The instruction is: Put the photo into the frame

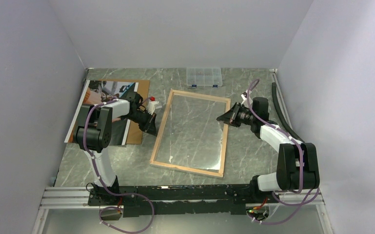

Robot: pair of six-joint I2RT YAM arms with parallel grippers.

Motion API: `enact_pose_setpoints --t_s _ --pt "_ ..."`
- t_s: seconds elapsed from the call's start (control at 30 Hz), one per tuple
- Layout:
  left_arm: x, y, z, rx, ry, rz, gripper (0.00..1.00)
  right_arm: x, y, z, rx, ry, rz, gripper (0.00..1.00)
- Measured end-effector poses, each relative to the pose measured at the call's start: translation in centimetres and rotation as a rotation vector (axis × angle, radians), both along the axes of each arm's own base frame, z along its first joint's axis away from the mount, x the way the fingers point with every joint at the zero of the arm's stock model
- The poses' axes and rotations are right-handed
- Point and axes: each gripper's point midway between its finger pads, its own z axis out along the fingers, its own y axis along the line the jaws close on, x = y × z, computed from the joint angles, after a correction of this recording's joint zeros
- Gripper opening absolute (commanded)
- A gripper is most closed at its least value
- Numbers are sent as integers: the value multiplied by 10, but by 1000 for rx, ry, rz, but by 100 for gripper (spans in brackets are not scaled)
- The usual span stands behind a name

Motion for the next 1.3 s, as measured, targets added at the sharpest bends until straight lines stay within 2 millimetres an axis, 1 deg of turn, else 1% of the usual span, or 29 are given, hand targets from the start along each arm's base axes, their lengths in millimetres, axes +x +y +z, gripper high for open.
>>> enact_pose_setpoints --t_s 0.33,0.63,0.8,0.93,1.17,1.3 --pt "0 -1 0 0 -1 -2 3 4 -4 0 4 -9 -35 0" --pt "-1 -2 0 0 -1 -7 3 9 -3 4 28 -36 -50 0" --pt "-1 -2 0 1 -1 -7 3 8 -3 2 37 -43 -56 0" --pt "-1 -3 0 0 0 -9 3 11 -2 4 49 -50 -61 0" --pt "-2 -3 0 1 -1 -11 3 17 -2 -3 67 -35 -74 0" --pt "-2 -4 0 1 -1 -12 3 21 -1 -2 83 -41 -78 0"
